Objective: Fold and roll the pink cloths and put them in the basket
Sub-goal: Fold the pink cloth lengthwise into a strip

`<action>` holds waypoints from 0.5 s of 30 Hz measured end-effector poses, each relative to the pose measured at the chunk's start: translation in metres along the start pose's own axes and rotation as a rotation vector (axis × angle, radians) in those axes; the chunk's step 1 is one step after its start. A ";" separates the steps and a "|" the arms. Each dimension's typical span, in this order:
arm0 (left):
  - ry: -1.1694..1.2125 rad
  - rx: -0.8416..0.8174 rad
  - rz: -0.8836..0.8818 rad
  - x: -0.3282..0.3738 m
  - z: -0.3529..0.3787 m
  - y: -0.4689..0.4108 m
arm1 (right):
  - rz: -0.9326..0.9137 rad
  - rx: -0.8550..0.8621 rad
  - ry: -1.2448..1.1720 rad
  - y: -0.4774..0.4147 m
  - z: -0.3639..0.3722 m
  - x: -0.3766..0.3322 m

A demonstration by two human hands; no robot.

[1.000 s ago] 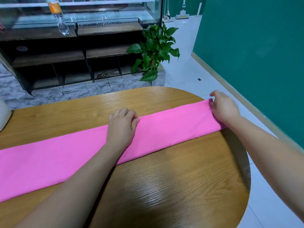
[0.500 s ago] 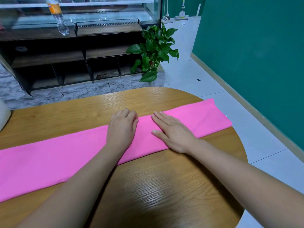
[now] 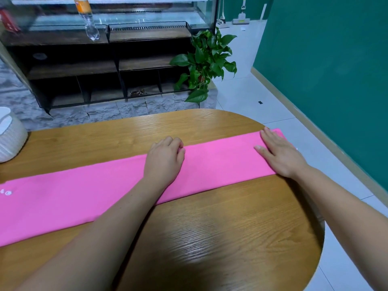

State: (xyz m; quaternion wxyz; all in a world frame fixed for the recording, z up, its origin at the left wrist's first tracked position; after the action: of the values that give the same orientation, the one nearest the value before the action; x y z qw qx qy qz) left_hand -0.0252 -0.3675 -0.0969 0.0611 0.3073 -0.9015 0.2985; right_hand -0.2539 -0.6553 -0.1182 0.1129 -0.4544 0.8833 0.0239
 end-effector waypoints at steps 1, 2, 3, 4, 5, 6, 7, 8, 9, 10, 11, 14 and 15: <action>-0.007 -0.003 0.001 0.000 0.000 0.001 | 0.017 -0.001 0.005 -0.001 0.000 0.002; -0.009 -0.010 0.003 -0.001 -0.001 0.003 | 0.029 -0.004 0.018 -0.002 0.001 0.002; -0.004 -0.019 0.010 -0.001 -0.001 0.004 | 0.041 -0.007 0.040 -0.003 0.001 0.001; 0.003 -0.032 0.023 -0.001 -0.002 0.006 | 0.053 -0.008 0.058 -0.003 0.001 -0.001; 0.011 -0.048 0.040 -0.001 -0.004 0.009 | 0.064 -0.003 0.072 -0.003 0.000 -0.006; 0.022 -0.071 0.061 0.000 -0.007 0.013 | 0.072 0.010 0.077 -0.002 -0.001 -0.014; 0.035 -0.102 0.080 -0.001 -0.009 0.016 | 0.073 0.027 0.068 0.000 -0.002 -0.024; 0.046 -0.137 0.097 -0.003 -0.011 0.020 | 0.063 0.048 0.045 0.002 -0.003 -0.038; 0.051 -0.173 0.115 -0.007 -0.014 0.025 | 0.041 0.064 0.018 0.005 -0.004 -0.055; 0.051 -0.203 0.136 -0.011 -0.017 0.030 | 0.017 0.064 -0.005 0.007 -0.003 -0.075; 0.051 -0.227 0.159 -0.017 -0.021 0.035 | -0.008 0.052 -0.021 0.010 -0.001 -0.095; 0.034 -0.252 0.224 -0.038 -0.038 0.047 | -0.115 0.014 -0.037 0.020 0.005 -0.157; 0.015 -0.260 0.239 -0.047 -0.043 0.051 | -0.159 -0.004 -0.045 0.025 0.008 -0.176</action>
State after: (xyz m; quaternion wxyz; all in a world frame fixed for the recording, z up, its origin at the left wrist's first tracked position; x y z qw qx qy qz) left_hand -0.0202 -0.2861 -0.1011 0.0708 0.1852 -0.9621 0.1870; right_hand -0.1734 -0.4989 -0.0886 0.1332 -0.5228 0.8416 0.0266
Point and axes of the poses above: each hand's wrist, its own y-axis away from the middle knuckle, its own z-axis out of the palm, x = y × z, the point moved 8 cm from there along -y, towards the middle knuckle, and after that the axes turned 7 degrees about x, right-handed, at the moved point
